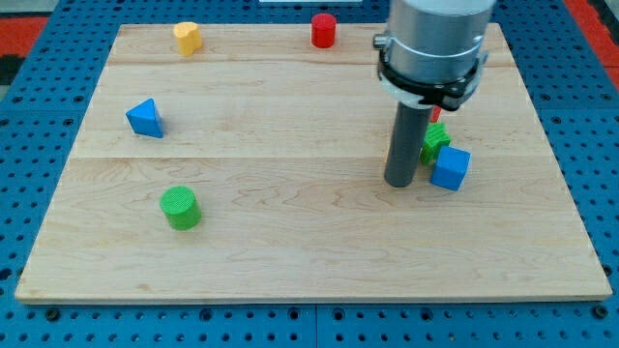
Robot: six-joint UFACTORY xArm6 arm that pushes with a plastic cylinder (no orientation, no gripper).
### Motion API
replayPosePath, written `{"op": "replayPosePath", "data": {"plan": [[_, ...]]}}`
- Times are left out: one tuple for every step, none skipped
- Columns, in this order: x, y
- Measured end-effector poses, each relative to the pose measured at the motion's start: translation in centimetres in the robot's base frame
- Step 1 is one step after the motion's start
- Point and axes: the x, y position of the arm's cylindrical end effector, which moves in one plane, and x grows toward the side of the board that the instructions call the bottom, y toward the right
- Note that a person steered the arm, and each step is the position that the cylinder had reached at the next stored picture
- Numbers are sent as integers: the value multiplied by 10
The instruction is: Push green star towards the center
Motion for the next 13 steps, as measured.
{"op": "replayPosePath", "data": {"plan": [[40,-24],[61,-55],[75,-115],[93,-171],[76,-227],[50,-278],[24,-309],[-2,-310],[-6,-300],[-6,-288],[7,-293],[7,-279],[4,-240]]}}
